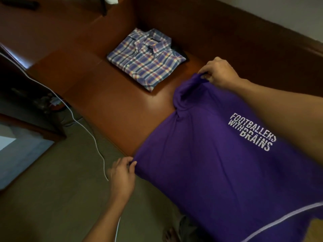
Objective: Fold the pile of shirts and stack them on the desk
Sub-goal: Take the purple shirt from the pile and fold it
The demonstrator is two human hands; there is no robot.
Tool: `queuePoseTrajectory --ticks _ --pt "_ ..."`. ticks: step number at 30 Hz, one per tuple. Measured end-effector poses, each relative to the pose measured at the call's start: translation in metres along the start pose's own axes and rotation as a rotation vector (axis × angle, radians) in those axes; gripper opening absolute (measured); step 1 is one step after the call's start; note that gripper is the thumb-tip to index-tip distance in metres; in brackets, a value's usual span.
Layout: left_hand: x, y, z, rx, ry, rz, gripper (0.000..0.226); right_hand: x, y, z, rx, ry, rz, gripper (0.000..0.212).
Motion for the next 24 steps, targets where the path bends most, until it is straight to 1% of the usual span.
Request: queuePoseTrajectory --ticks 2,5,8,10,11,12,15,17,19,22,23,24 --pt "-0.005 0.003 -0.002 -0.019 -0.004 0.017 0.019 -0.003 -0.001 -0.010 0.022 -0.009 0.015 0.024" --pt "-0.017 0.010 -0.005 -0.071 -0.057 0.054 0.024 -0.007 0.000 -0.026 -0.018 -0.061 0.064 0.025" --pt "-0.028 0.015 -0.016 -0.144 -0.224 0.087 0.023 -0.012 0.012 -0.049 -0.184 -0.147 0.105 0.025" --pt "-0.030 0.014 -0.029 -0.150 -0.317 0.095 0.019 -0.015 0.016 -0.074 -0.307 -0.161 0.084 0.025" --pt "-0.030 0.012 -0.035 -0.130 -0.334 0.102 0.019 -0.018 0.014 -0.088 -0.328 -0.158 0.070 0.024" --pt "-0.028 0.010 -0.039 -0.101 -0.333 0.115 0.019 -0.024 0.009 -0.100 -0.307 -0.157 0.044 0.024" --pt "-0.020 0.005 -0.048 -0.014 -0.271 0.179 0.025 -0.040 -0.011 -0.129 -0.062 -0.188 -0.088 0.028" --pt "-0.019 0.002 -0.049 0.005 -0.232 0.194 0.028 -0.046 -0.020 -0.138 0.056 -0.218 -0.121 0.032" --pt "-0.021 0.000 -0.049 0.004 -0.209 0.190 0.028 -0.042 -0.026 -0.140 0.105 -0.234 -0.121 0.040" --pt "-0.022 -0.003 -0.046 -0.005 -0.193 0.170 0.027 -0.029 -0.031 -0.135 0.137 -0.210 -0.157 0.059" --pt "-0.022 -0.004 -0.045 -0.004 -0.189 0.163 0.027 -0.025 -0.033 -0.133 0.151 -0.196 -0.181 0.062" --pt "-0.022 -0.004 -0.044 -0.002 -0.186 0.158 0.027 -0.022 -0.035 -0.131 0.164 -0.179 -0.210 0.060"
Point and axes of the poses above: each hand's wrist, its own z-axis towards the middle knuckle, its own y-axis out of the back of the hand, x = y × z, the point moved 1 cm from there along z, towards the middle knuckle, and after that the axes turned 9 degrees about -x, right-handed, at the moved point
